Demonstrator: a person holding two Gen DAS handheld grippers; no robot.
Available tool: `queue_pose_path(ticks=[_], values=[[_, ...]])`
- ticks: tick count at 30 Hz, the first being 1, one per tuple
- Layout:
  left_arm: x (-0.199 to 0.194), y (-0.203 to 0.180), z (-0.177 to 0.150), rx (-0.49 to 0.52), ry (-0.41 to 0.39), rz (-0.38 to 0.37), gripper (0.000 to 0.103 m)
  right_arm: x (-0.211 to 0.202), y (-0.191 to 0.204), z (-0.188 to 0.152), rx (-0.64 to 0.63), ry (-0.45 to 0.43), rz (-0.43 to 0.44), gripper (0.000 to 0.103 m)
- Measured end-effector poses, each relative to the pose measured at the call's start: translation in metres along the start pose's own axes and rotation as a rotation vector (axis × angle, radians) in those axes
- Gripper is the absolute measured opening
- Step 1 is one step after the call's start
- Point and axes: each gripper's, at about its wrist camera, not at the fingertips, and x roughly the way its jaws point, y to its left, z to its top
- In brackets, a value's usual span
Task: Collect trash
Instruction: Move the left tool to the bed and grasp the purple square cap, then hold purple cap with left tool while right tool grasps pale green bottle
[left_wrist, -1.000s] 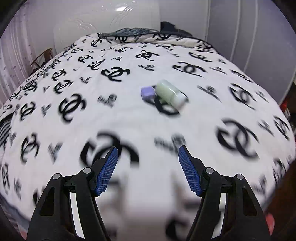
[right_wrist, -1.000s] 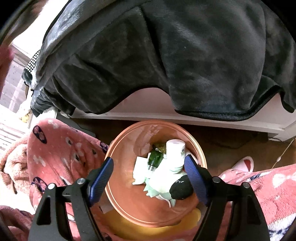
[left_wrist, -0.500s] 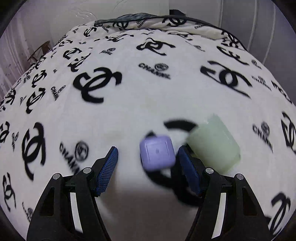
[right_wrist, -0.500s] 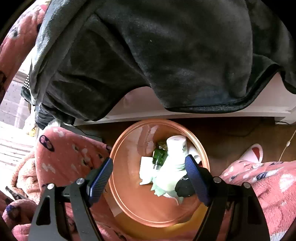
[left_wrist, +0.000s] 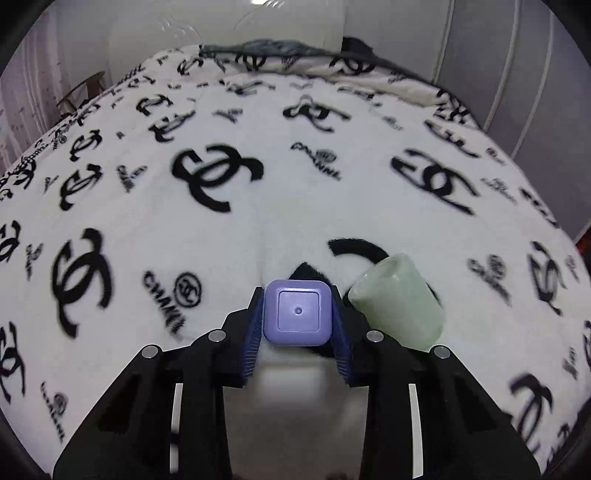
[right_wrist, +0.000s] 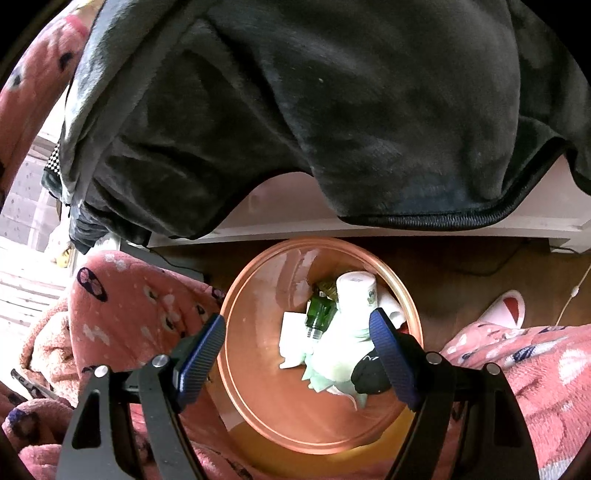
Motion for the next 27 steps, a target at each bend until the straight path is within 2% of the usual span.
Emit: queue_pose_path(ticks=[6, 10, 13, 15, 17, 21, 23, 27], values=[[-0.059, 0.008, -0.027, 0.000, -0.032, -0.030, 0.032, -0.009, 0.014, -0.002, -0.051, -0.037, -0.050, 0.078], [-0.095, 0.013, -0.054, 0.028, -0.056, -0.051, 0.032, -0.041, 0.038, 0.005, -0.128, -0.091, -0.047, 0.075], [-0.118, 0.024, -0.079, 0.027, -0.053, -0.056, 0.032, -0.087, 0.069, 0.021, -0.217, -0.160, 0.060, 0.074], [-0.132, 0.034, -0.101, 0.026, -0.045, -0.060, 0.032, -0.118, 0.091, 0.039, -0.297, -0.239, 0.069, 0.076], [-0.140, 0.042, -0.117, 0.024, -0.033, -0.062, 0.032, -0.146, 0.115, 0.073, -0.399, -0.329, 0.044, 0.081], [-0.153, 0.062, -0.151, 0.008, -0.020, -0.060, 0.032, -0.163, 0.151, 0.162, -0.545, -0.473, -0.109, 0.094], [-0.158, 0.070, -0.163, -0.020, -0.017, -0.073, 0.032, -0.147, 0.165, 0.226, -0.611, -0.460, -0.166, 0.097], [-0.165, 0.083, -0.177, -0.071, -0.019, -0.102, 0.032, -0.111, 0.170, 0.316, -0.585, -0.400, -0.214, 0.097]])
